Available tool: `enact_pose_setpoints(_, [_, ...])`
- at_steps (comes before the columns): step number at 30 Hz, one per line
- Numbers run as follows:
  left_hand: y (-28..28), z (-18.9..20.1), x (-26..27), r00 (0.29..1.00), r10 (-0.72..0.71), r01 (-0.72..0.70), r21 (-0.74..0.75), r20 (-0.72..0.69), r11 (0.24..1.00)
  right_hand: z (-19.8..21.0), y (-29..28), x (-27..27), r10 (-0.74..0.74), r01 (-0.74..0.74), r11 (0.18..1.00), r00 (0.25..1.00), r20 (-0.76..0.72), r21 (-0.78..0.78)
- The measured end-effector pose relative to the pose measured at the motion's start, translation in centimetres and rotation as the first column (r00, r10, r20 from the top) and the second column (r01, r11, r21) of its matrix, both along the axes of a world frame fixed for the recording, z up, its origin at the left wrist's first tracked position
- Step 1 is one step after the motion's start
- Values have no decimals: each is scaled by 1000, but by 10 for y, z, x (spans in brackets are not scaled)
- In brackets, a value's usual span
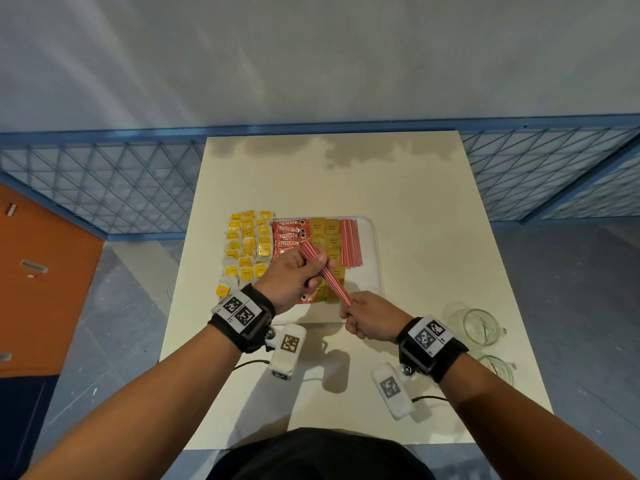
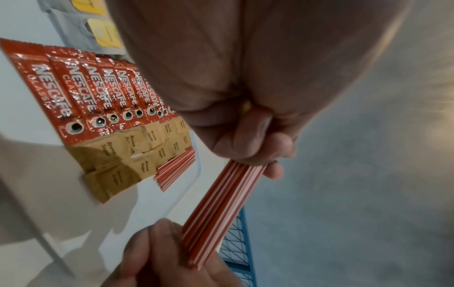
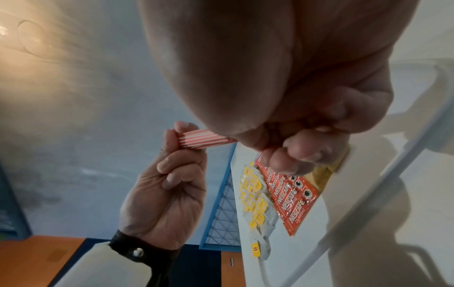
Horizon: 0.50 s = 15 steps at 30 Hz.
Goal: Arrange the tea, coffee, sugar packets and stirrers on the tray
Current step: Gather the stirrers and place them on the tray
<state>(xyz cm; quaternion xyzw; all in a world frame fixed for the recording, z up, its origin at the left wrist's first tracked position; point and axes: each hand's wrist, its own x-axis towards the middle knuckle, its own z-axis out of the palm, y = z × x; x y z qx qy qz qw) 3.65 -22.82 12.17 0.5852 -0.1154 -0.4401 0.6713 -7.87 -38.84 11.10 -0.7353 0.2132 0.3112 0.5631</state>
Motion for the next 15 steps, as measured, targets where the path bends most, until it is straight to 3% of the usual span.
enact_pose_setpoints(4, [3, -5, 2, 999, -13, 12, 19, 36, 1000, -1, -2, 1, -1, 2, 999, 1000, 4, -44])
enact_pose_setpoints(8, [3, -7, 3, 998, -19, 16, 47, 53, 999, -5, -4, 6, 106, -102, 982, 994, 17, -161])
enact_pose_setpoints(12, [4, -10, 4, 993, -30, 19, 90, 118, 996, 4, -7, 6, 92, -4, 945, 963, 253, -328])
enact_pose_setpoints(15, [3, -19, 1, 993, -32, 20, 104, 114, 994, 8, -3, 7, 108, 22, 948, 917, 385, -319])
